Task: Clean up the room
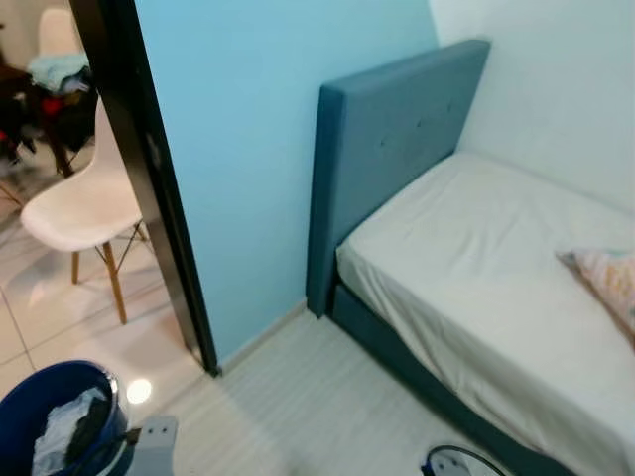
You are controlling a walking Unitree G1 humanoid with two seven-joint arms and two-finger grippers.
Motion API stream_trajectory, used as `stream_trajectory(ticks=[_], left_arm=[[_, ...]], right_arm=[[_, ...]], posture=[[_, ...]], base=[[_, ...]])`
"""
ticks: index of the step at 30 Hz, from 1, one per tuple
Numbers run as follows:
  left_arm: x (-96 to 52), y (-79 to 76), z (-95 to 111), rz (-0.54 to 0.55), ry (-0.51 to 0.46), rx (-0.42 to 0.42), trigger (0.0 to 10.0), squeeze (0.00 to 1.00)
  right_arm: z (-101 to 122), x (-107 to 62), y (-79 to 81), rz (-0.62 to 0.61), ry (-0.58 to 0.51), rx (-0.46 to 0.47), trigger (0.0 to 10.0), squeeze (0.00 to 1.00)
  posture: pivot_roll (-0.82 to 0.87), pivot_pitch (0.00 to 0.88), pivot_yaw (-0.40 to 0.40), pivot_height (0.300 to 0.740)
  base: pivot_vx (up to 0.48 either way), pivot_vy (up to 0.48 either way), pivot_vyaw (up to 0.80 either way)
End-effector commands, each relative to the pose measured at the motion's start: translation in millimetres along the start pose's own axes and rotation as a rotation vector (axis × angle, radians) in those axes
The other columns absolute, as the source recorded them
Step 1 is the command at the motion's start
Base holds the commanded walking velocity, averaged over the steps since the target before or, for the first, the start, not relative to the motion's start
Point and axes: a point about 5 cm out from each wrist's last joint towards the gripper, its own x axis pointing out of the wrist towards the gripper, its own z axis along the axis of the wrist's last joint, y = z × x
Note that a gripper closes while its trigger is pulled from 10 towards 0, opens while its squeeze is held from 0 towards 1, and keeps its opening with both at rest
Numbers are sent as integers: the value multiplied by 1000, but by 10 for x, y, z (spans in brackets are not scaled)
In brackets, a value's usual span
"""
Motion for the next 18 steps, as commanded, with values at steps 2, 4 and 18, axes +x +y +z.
stream_trajectory(ticks=[2,4,18], left_arm=[[-12,34,-105,6,36,-8,10000,0],[-12,34,-105,6,36,-8,10000,0],[-12,31,-111,2,39,1,10000,0]], right_arm=[[-92,-5,-3,5,22,-5,10000,0],[-101,-5,-17,4,24,-4,10000,0],[-33,-1,38,12,18,-6,10000,0]], posture=[[-112,24,-56,740],[-113,25,-55,740],[-121,25,-56,740]], base=[[0,-240,-766],[0,0,-763],[0,-34,-763]])
